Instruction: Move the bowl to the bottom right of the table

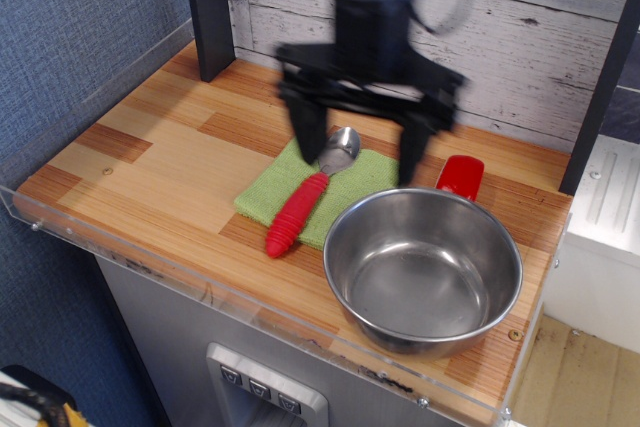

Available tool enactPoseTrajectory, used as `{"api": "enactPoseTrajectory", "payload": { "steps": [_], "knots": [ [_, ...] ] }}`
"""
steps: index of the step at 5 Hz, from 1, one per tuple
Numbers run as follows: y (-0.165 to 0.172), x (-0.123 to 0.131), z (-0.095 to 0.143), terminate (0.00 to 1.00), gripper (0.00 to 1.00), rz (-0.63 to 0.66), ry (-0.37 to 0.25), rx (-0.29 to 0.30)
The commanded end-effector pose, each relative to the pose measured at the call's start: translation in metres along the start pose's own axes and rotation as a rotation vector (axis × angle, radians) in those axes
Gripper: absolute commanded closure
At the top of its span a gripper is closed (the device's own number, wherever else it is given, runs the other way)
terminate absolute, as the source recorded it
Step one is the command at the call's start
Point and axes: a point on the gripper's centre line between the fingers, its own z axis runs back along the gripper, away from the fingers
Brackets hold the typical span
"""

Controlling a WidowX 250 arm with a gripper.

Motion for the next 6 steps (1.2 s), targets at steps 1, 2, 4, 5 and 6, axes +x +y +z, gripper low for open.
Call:
{"api": "enactPoseTrajectory", "payload": {
  "steps": [1,2,4,5,6],
  "knots": [
    [0.042,0.022,0.011,0.00,0.00,0.019,-0.103,-0.072],
    [0.040,0.036,0.004,0.00,0.00,-0.099,-0.108,-0.062],
    [0.037,0.048,0.002,0.00,0.00,-0.139,-0.100,-0.004],
    [0.037,0.047,0.002,0.00,0.00,-0.139,-0.104,0.025],
    [0.037,0.047,0.002,0.00,0.00,-0.139,-0.104,0.025]
  ]
}}
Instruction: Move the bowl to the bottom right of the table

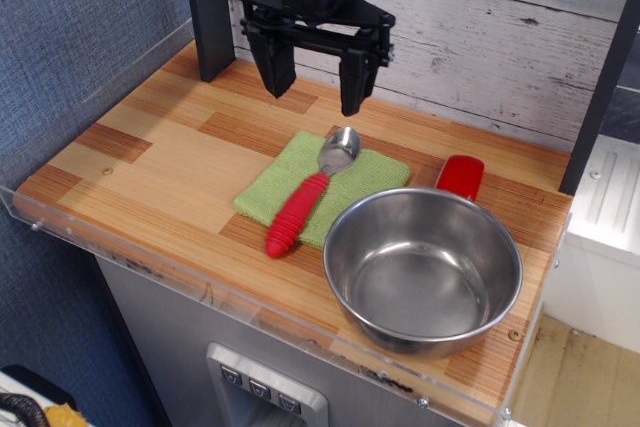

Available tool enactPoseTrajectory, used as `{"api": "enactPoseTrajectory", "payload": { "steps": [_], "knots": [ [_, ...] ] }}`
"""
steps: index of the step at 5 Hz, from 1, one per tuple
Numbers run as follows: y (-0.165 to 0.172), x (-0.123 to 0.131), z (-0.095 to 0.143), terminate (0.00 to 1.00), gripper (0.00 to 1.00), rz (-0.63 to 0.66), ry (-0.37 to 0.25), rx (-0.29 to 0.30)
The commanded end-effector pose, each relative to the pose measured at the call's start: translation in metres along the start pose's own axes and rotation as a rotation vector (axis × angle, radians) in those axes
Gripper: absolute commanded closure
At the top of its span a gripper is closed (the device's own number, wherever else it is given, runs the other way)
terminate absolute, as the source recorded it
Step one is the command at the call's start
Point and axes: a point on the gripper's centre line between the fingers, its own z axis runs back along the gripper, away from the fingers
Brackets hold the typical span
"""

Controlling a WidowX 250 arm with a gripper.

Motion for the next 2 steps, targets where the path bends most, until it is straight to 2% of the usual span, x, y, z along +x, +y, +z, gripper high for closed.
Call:
{"api": "enactPoseTrajectory", "payload": {
  "steps": [1,2],
  "knots": [
    [0.0030,-0.0114,0.0124,0.00,0.00,-0.006,-0.048,0.005],
    [0.0030,-0.0114,0.0124,1.00,0.00,-0.006,-0.048,0.005]
  ]
}}
